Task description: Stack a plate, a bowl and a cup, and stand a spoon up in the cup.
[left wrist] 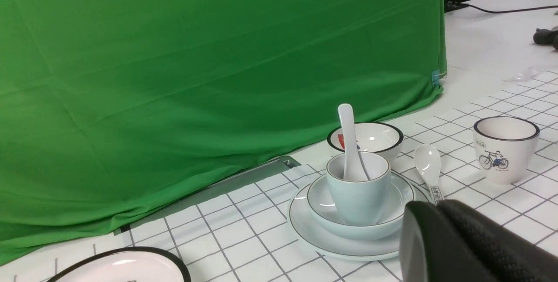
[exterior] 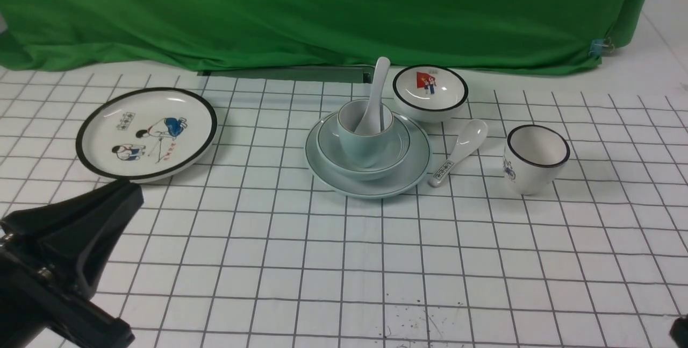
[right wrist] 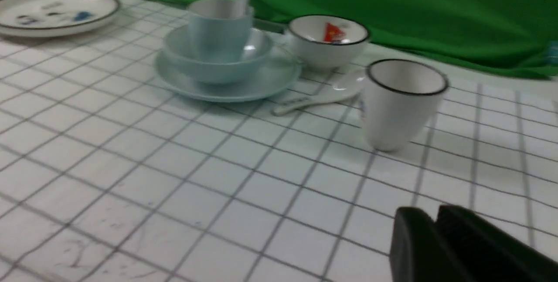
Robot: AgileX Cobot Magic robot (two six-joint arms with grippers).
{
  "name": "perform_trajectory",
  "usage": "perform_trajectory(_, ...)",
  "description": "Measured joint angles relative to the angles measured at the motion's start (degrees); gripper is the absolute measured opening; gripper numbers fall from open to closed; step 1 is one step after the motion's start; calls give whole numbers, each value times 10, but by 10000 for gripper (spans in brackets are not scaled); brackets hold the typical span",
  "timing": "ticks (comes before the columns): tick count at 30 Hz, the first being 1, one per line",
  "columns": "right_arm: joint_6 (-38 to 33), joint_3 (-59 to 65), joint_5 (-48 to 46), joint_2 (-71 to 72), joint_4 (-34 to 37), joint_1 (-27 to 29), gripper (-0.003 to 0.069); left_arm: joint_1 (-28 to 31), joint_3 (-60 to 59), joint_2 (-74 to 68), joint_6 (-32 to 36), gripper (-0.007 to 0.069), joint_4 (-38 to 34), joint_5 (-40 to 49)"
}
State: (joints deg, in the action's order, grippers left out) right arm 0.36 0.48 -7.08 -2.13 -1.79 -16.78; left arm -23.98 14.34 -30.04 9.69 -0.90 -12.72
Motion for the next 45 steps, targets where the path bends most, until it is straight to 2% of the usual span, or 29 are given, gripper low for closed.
perform_trajectory(4,-4,0,-17,13,1,88,120,0,0,0,0,-36,0,0)
perform_trajectory(8,-15,0,-45,21,1,114,130,0,0,1,0,-36,2,0)
perform_trajectory(29,-16,0,-52,21,2,117,181,-5,0,3,0,-31,17,0)
perform_trajectory(33,-16,0,-53,22,2,117,188,-7,-19,28,0,-31,19,-24)
perform_trajectory(36,-16,0,-53,22,2,117,194,38,-69,100,7,-31,22,-52)
perform_trajectory(41,-16,0,-54,22,2,117,209,133,-140,210,11,-31,-14,-37)
perform_trajectory(45,-16,0,-54,22,2,117,219,175,-144,290,-55,-31,-20,111)
